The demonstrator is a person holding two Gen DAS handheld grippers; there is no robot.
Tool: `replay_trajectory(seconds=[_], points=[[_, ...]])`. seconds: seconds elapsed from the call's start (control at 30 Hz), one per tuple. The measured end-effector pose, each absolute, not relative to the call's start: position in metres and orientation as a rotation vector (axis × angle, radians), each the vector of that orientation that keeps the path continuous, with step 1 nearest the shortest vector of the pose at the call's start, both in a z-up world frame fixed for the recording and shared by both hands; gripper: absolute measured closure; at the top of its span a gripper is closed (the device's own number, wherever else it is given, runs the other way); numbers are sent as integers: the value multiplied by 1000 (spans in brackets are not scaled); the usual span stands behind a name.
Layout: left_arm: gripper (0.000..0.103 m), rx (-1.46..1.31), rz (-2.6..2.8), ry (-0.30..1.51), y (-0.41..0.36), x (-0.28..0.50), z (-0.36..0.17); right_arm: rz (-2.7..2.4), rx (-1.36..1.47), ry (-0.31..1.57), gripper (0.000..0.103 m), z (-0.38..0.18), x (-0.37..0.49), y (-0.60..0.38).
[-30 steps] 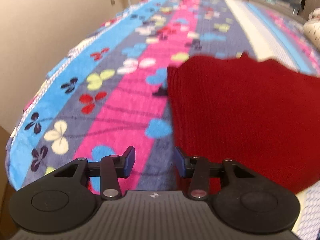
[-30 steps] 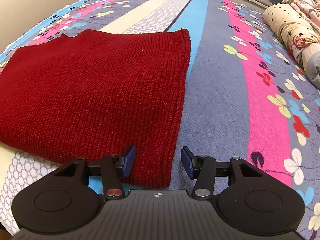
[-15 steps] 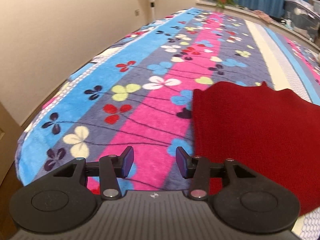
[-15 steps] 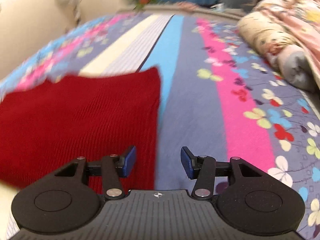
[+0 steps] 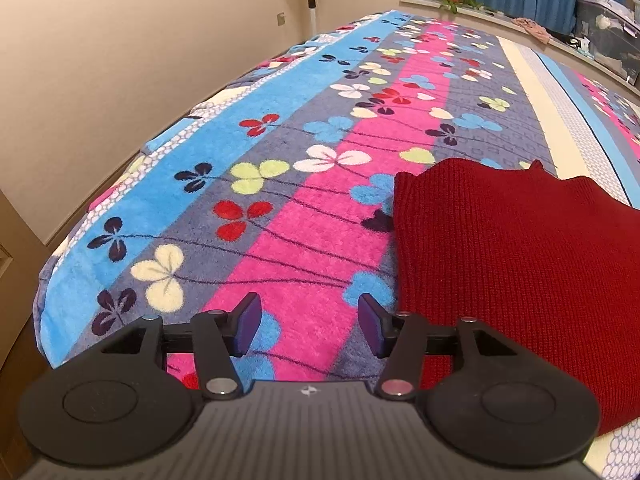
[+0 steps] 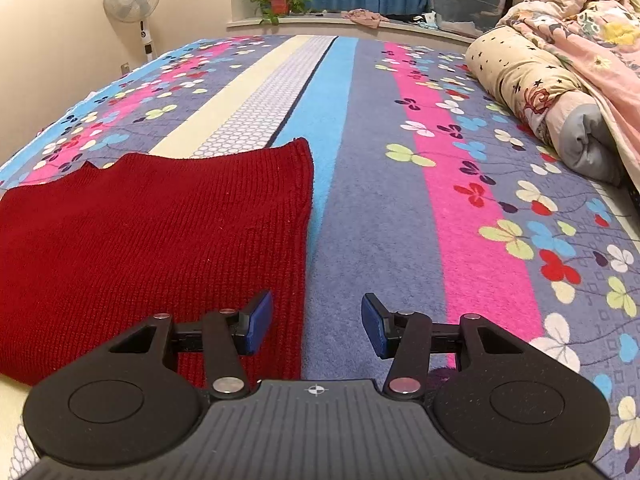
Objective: Fold small clothes
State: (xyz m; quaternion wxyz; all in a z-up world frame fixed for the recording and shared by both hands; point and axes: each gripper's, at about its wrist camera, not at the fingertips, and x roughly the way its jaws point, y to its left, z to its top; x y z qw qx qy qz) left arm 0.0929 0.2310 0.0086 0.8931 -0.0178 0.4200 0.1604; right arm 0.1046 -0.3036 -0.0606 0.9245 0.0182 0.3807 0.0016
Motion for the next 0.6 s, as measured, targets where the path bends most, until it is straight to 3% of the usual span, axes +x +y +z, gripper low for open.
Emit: replay_trajectory(seconds=[0.6], points=[[42,-40,336,877,232,93,8,-3,34,783,52,-62,106,-304]])
